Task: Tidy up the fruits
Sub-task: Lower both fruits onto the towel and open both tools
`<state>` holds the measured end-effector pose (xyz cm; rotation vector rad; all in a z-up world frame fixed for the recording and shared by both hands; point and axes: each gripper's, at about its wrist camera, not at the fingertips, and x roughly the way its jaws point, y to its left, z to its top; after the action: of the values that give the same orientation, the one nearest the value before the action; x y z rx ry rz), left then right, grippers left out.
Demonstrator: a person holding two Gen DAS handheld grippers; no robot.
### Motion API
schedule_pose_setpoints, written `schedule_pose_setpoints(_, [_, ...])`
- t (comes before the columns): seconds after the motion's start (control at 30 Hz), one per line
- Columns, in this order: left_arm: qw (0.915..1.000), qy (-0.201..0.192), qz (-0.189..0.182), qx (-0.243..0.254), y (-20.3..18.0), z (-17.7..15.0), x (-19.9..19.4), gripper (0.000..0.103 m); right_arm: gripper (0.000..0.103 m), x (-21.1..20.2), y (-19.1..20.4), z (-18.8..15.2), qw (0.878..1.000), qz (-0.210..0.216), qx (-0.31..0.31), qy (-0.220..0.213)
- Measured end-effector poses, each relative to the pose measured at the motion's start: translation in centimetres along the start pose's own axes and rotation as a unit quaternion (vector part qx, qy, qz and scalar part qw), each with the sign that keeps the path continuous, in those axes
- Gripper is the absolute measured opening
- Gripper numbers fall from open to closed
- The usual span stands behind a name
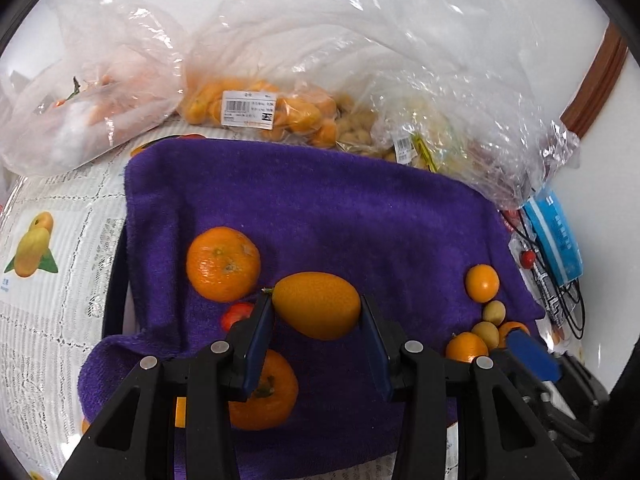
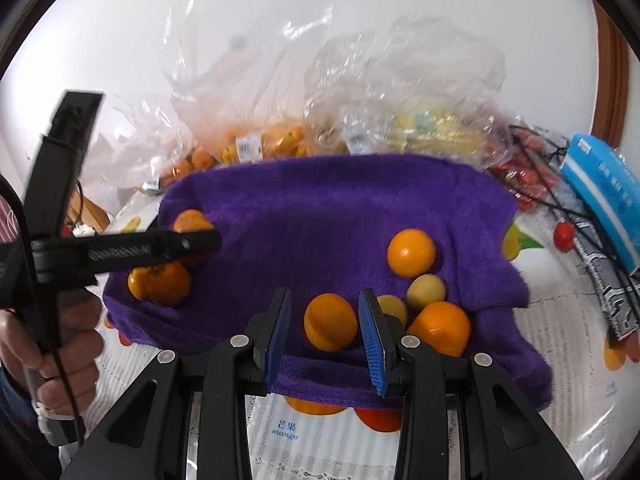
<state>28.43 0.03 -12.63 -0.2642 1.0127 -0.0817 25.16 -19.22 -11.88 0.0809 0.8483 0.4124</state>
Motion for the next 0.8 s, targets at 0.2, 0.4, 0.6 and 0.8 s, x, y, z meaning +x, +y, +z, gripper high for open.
schedule_pose_setpoints(0.2, [0.9997, 0.001, 0.018, 0.014, -0.5, 0.0, 0.1, 0.041, 0.035, -0.9, -1.0, 0.0, 1.0, 0.001, 0.016, -0.009])
schedule_pose_setpoints(0.4, [0.9993, 0.002, 0.028, 0.022, -0.9, 0.1, 0.4, 0.041, 0.035, -1.3, -1.2, -0.2, 1.0, -0.006, 0.016, -0.014])
schedule_pose_setpoints(0.6, [0.9981, 0.001, 0.035, 0.051, -2.3, -0.4, 0.6, 0.041, 0.035, -1.4, -1.3, -0.3, 1.0, -0.017, 0.01, -0.015])
schedule_pose_setpoints(0.8, [0.9979, 0.008, 0.027, 0.058, -3.1, -0.8, 1.1, 0.041, 0.035, -1.5, -1.9, -0.4, 1.0, -0.018, 0.017, -0.017])
